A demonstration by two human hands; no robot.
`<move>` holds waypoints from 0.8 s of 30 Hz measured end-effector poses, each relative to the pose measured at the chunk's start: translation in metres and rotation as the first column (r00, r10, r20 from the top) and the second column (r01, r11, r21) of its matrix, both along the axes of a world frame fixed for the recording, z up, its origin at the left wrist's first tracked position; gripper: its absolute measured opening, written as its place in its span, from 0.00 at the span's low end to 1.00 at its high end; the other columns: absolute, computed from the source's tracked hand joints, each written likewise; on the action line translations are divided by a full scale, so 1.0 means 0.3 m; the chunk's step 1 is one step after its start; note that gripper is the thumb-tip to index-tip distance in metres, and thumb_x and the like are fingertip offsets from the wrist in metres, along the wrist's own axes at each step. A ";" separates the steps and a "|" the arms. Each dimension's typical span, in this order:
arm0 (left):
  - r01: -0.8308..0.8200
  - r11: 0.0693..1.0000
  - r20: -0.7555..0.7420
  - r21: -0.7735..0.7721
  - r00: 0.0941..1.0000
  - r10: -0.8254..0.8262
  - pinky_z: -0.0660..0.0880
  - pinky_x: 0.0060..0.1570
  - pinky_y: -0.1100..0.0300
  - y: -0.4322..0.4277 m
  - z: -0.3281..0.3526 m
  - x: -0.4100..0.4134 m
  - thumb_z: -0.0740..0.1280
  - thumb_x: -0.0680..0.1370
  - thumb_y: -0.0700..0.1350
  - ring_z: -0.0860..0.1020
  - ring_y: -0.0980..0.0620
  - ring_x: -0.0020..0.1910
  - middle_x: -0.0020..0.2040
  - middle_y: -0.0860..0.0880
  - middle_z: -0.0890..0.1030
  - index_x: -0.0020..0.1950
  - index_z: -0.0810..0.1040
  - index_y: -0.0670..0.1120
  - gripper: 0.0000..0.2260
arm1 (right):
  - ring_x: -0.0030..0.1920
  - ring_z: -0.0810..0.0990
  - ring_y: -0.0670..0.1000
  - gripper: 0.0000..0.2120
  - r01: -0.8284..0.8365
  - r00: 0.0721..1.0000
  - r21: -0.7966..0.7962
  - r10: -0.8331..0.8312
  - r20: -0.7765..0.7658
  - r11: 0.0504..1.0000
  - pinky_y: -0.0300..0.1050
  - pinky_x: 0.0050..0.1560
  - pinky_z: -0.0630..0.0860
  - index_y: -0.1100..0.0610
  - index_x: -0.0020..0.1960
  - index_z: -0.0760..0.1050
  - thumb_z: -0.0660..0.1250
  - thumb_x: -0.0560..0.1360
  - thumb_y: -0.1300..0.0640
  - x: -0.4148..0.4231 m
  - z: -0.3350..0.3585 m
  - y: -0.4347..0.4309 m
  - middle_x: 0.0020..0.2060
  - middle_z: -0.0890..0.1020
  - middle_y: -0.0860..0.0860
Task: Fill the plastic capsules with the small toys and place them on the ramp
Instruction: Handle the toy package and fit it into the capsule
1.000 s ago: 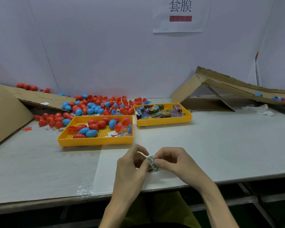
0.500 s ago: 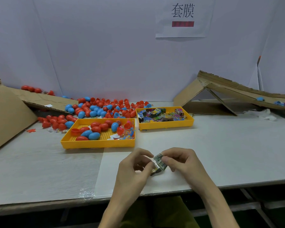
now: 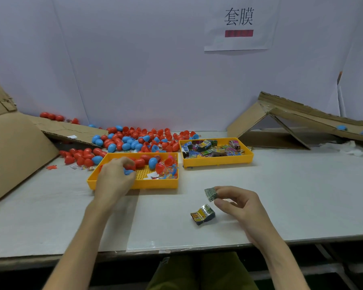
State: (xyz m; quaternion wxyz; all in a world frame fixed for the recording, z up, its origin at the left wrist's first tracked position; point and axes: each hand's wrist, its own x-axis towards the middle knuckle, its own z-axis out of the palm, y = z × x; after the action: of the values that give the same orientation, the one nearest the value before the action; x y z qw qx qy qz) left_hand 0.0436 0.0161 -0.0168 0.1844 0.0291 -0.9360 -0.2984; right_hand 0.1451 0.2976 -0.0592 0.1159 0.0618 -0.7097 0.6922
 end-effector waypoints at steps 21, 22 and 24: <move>0.301 -0.038 -0.282 0.953 0.831 -0.480 0.80 0.46 0.62 0.286 -0.069 0.292 0.69 0.72 0.45 0.84 0.50 0.53 0.57 0.48 0.85 0.56 0.86 0.53 0.14 | 0.42 0.82 0.45 0.05 0.008 0.995 -0.034 -0.011 -0.094 0.999 0.33 0.44 0.75 0.51 0.40 0.85 0.74 0.69 0.60 0.009 -0.003 0.006 0.39 0.85 0.48; 0.294 -0.031 -0.272 0.955 0.833 -0.481 0.80 0.47 0.63 0.298 -0.087 0.292 0.71 0.71 0.44 0.84 0.50 0.53 0.57 0.47 0.85 0.57 0.86 0.53 0.15 | 0.41 0.82 0.45 0.07 0.022 0.996 -0.048 -0.026 -0.088 0.999 0.34 0.44 0.76 0.51 0.41 0.85 0.75 0.70 0.63 0.009 -0.006 0.007 0.39 0.85 0.49; 0.314 0.068 -0.250 0.947 0.855 -0.455 0.80 0.48 0.63 0.308 -0.114 0.290 0.74 0.68 0.45 0.85 0.48 0.52 0.55 0.46 0.85 0.57 0.85 0.55 0.17 | 0.40 0.83 0.45 0.11 0.064 0.995 -0.081 -0.070 -0.072 0.995 0.35 0.42 0.77 0.48 0.42 0.86 0.76 0.70 0.64 0.007 -0.005 0.006 0.39 0.86 0.50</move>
State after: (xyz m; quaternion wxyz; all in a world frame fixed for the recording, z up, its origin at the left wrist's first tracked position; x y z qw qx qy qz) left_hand 0.1304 0.1084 -0.0510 -0.0152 -0.0928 -0.5123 -0.8537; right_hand 0.1473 0.2994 -0.0609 0.1681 0.0592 -0.6788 0.7124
